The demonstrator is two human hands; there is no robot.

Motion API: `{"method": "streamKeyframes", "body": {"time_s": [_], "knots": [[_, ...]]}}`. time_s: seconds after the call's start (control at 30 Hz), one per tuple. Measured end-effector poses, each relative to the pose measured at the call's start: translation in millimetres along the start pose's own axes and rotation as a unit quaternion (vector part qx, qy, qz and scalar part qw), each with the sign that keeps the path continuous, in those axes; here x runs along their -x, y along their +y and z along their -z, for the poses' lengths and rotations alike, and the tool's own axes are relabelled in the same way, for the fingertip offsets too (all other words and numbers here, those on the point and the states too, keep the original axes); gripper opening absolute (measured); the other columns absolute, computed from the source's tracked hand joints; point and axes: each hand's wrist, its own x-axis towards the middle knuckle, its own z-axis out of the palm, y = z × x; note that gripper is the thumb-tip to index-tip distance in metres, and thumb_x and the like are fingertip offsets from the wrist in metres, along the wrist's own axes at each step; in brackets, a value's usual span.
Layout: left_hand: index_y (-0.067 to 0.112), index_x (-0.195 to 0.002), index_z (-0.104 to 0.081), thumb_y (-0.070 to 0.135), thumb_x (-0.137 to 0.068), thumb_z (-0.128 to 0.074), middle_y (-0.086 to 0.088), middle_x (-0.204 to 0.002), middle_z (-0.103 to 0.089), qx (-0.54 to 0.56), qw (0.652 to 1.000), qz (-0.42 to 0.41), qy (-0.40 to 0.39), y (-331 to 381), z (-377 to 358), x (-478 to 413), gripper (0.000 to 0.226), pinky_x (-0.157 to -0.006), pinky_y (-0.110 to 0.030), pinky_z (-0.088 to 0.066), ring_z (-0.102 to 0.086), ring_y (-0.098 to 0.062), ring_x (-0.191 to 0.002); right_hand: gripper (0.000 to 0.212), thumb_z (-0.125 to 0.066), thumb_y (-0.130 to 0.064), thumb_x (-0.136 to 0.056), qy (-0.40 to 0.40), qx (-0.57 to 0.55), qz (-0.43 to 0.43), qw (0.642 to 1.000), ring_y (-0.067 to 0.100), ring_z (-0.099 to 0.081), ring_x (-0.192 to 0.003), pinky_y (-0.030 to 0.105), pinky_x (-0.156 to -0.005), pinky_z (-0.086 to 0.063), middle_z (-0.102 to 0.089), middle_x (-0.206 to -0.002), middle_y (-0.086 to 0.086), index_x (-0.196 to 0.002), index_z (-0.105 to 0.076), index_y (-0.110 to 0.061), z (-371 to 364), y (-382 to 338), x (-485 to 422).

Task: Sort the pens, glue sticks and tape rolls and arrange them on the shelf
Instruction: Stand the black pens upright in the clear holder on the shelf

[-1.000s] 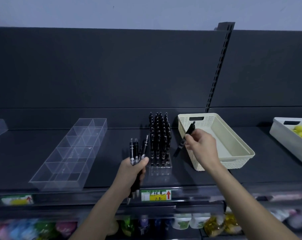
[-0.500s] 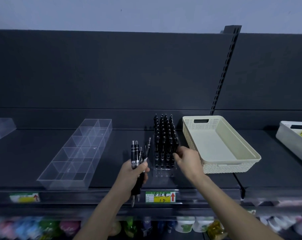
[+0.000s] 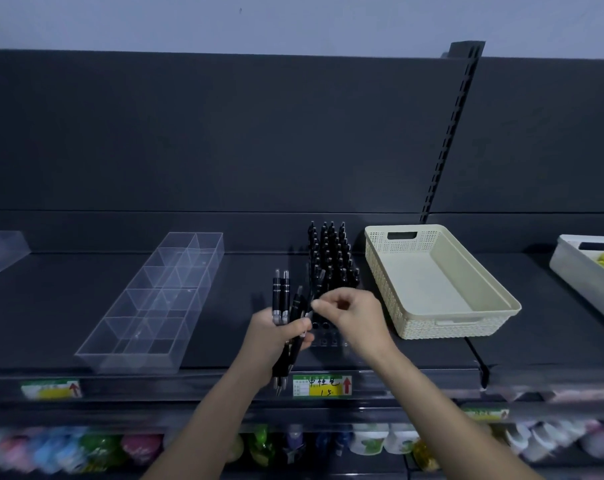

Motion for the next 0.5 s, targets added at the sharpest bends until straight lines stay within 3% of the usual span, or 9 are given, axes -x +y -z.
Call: {"method": "streamKeyframes", "body": {"time_s": [0.13, 0.37, 0.43, 0.5], "knots": [[0.003, -0.083, -0.063, -0.005, -0.082, -0.063, -0.011, -0.072, -0.067, 0.005, 1.0, -0.013, -0.019, -1.8, -3.4, -0.1, 0.008, -0.067, -0.03, -0.059, -0.067, -0.02, -0.063, 0.039, -0.067, -0.015, -0.083, -0.019, -0.03, -0.027, 0.999, 0.001, -0.035, -0.038, 0.015, -0.044, -0.031, -0.042, -0.05, -0.003, -0.053, -0.042, -0.014, -8.1, 0.6, -6.0], [0.0, -0.08, -0.063, -0.007, -0.082, -0.06, -0.014, -0.073, -0.066, -0.009, 0.999, -0.042, -0.028, -3.9, 3.8, -5.7, 0.007, -0.067, -0.033, -0.056, -0.067, -0.022, -0.064, 0.021, -0.059, -0.008, -0.089, -0.067, -0.106, -0.06, 0.99, 0.015, -0.052, -0.057, 0.02, -0.053, -0.043, -0.057, -0.065, 0.011, -0.069, -0.055, -0.001, -4.6, 3.1, -5.9], [0.0, -0.08, -0.063, -0.005, -0.083, -0.061, -0.012, -0.071, -0.066, -0.015, 0.999, -0.043, -0.029, -5.2, 4.5, -6.1, 0.006, -0.062, -0.029, -0.056, -0.065, -0.021, -0.063, 0.021, -0.06, -0.008, -0.088, -0.059, -0.086, -0.057, 0.993, 0.014, -0.056, -0.056, 0.017, -0.051, -0.047, -0.06, -0.064, 0.01, -0.069, -0.055, 0.0, -5.4, 1.1, -2.7], [0.001, -0.083, -0.061, 0.001, -0.086, -0.06, -0.008, -0.067, -0.063, -0.004, 1.0, -0.026, -0.015, -5.7, 9.5, -7.2, 0.003, -0.054, -0.024, -0.05, -0.06, -0.019, -0.06, 0.021, -0.059, -0.01, -0.089, -0.037, -0.037, -0.039, 0.998, 0.017, -0.061, -0.061, 0.022, -0.056, -0.052, -0.066, -0.069, 0.013, -0.07, -0.059, 0.0, -0.4, -1.1, -3.2]]}}
